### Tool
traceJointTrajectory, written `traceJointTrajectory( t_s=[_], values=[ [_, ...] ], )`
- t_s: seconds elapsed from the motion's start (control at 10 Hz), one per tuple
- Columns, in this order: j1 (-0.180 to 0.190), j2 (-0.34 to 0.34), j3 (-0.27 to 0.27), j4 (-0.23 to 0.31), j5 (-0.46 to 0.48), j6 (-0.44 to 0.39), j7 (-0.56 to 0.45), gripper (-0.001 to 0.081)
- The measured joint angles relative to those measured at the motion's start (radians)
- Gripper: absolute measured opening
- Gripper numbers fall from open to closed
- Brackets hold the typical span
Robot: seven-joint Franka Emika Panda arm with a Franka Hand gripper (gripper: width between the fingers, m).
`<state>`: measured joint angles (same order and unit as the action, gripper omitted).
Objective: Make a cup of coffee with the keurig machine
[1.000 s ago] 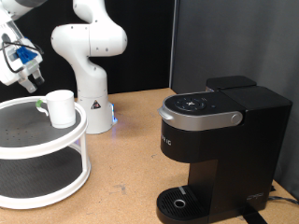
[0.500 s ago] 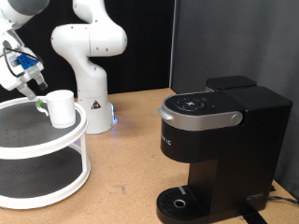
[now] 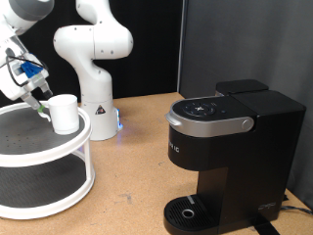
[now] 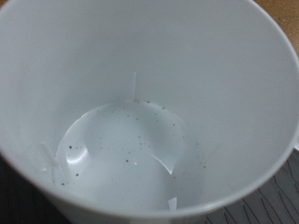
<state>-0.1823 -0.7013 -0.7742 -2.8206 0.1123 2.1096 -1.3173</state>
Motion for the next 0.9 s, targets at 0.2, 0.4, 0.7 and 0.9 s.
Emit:
traceJointTrajectory(
  t_s=[0.2,0.4,0.7,0.9],
  values=[
    [0.002,0.021,0.0,-0.011,-0.001,0.031,0.0,0.0803],
    [0.012,0.041,0.0,-0.018,0.001,0.056,0.0,0.0803],
    [0.044,0.049,-0.002,-0.021,0.034,0.067,-0.001,0.0803],
    [0.058,0.049,-0.002,-0.022,0.045,0.067,-0.001,0.0803]
  ],
)
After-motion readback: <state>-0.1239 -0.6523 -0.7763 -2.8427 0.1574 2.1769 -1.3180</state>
